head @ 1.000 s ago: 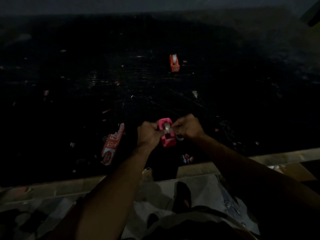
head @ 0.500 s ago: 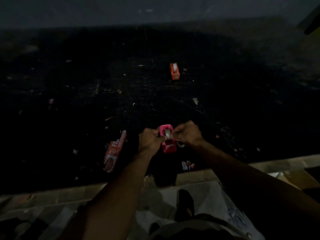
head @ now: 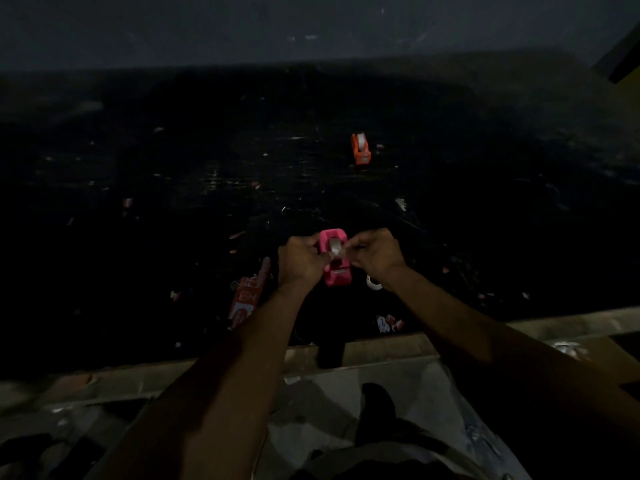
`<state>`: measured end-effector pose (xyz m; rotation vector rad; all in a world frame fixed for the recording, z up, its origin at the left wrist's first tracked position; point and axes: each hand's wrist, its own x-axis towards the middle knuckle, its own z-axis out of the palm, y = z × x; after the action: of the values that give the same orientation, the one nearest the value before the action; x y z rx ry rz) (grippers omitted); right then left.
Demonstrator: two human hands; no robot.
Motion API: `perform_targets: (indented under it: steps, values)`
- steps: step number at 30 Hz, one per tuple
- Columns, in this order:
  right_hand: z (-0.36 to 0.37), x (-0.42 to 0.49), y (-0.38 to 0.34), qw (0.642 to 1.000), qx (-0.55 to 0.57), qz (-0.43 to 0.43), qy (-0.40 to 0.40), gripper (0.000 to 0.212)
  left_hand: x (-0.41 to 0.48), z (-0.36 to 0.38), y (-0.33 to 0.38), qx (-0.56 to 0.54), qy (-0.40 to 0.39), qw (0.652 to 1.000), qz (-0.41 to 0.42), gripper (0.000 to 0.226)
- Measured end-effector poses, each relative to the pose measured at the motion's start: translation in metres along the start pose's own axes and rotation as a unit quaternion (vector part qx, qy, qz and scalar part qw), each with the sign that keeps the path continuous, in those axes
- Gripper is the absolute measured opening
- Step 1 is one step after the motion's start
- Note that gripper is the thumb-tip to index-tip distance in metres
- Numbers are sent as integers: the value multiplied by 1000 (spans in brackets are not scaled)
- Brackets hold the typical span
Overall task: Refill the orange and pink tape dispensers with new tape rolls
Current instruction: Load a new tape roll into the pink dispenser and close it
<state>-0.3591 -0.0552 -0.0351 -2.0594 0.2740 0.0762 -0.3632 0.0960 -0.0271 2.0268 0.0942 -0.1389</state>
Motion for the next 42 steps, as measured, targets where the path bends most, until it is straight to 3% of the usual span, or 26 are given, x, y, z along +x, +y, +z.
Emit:
perform_targets:
  steps: [9,12,17,42]
  values:
    - [-1,34,-14,1000,19,-4,-12,7,36,-7,6,-2,-3,1000,5,41]
    - [-5,56,-18,1000,12,-9,-25,22,53,-4,14,-4,5,1000,-6,40]
    - [-7,91,-22,999,6,-26,-24,9,87,0,25,-25,7,999,-28,42]
    - [17,345,-52,996,-81,-38,-30,11,353,11,29,-3,-19,997,-72,38]
